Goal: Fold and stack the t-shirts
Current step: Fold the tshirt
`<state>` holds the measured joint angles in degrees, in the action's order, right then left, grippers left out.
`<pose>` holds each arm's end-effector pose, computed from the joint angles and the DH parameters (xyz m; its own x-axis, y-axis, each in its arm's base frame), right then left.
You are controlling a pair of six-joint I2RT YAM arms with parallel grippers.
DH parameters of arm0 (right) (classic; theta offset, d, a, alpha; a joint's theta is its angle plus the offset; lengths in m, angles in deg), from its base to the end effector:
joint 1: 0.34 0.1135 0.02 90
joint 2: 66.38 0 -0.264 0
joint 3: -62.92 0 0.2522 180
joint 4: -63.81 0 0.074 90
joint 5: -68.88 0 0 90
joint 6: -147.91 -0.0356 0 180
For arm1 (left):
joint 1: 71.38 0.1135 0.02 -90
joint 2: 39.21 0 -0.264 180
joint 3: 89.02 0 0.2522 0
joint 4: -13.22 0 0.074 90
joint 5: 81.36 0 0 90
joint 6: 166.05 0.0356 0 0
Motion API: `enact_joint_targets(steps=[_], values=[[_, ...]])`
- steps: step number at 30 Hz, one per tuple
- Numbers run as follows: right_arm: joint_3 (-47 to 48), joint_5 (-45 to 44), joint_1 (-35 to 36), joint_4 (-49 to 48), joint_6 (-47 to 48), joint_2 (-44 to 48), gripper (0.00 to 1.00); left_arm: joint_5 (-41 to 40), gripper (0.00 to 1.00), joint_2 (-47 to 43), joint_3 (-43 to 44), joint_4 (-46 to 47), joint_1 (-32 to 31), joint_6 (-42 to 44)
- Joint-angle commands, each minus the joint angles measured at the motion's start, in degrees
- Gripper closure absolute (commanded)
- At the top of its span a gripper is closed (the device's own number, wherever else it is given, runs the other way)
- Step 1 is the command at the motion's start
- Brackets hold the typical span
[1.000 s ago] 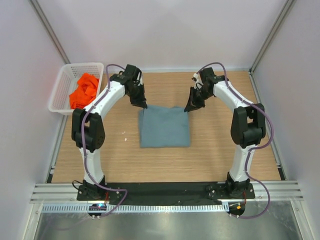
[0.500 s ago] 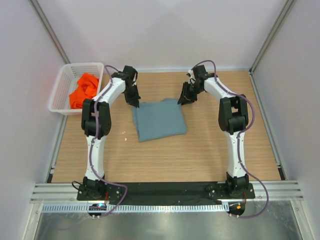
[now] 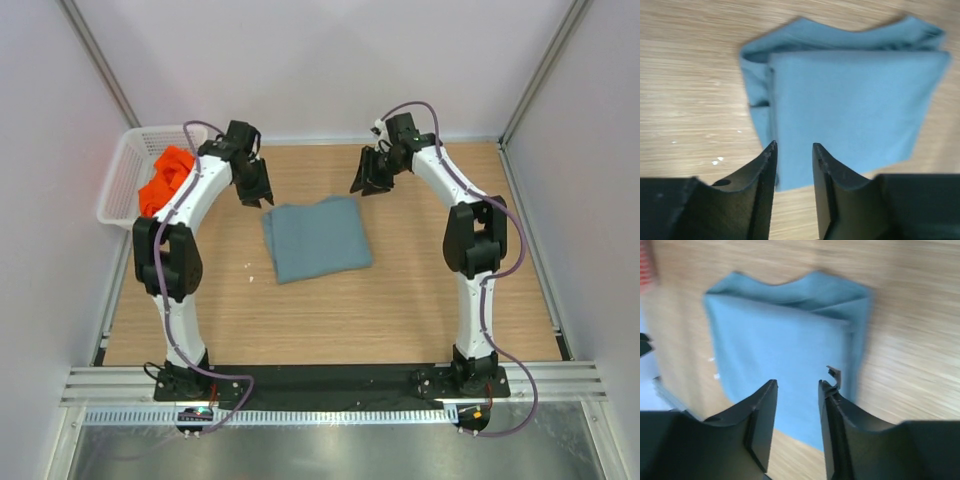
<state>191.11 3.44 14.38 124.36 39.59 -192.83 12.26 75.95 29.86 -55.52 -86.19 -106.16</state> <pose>0.4644 0.1373 0.2425 -0.9235 0.0530 -0.3799 -0.1570 0.8515 0.5003 0.4153 -0.1121 0.2695 -0.8990 -0.2802 -0.3366 -0.1966 0.9450 -0.2614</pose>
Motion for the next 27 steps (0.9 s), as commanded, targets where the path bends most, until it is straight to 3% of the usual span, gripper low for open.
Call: enact_joint_targets(steps=[1, 3, 4, 7, 8, 11, 17, 27], values=[[-4.6, 11.3, 3.2, -10.1, -5.6, 4.0, 0.57, 13.4, 0.66, -4.9, -4.5, 7.1, 0.0, -2.8], [-9.8, 15.2, 3.3, -21.0, -13.4, 3.7, 0.68, 19.3, 0.77, -5.5, -10.4, 15.6, 0.0, -5.6], [-13.9, 18.7, 3.4, -25.3, -16.6, 3.5, 0.79, 24.5, 0.80, -5.6, -12.9, 18.9, 0.1, -8.7], [-21.6, 22.2, 3.4, -44.0, -26.7, 2.4, 0.94, 27.1, 0.86, -6.3, -20.9, 29.8, -0.2, -12.6], [-22.8, 23.2, 3.5, -50.9, -28.4, 1.7, 0.95, 27.1, 0.86, -6.4, -24.1, 34.0, -0.6, -13.0], [-26.0, 24.3, 3.4, -59.7, -33.2, -1.3, 0.96, 27.0, 0.87, -5.9, -27.2, 37.5, -1.0, -12.9], [-27.2, 22.9, 2.2, -71.1, -37.8, -8.2, 0.96, 22.1, 0.90, -2.9, -32.4, 38.0, -0.9, -10.6], [-19.4, 17.6, -2.7, -67.7, -37.1, -16.5, 0.94, 19.1, 0.90, -4.4, -34.5, 32.8, -1.0, -5.1]])
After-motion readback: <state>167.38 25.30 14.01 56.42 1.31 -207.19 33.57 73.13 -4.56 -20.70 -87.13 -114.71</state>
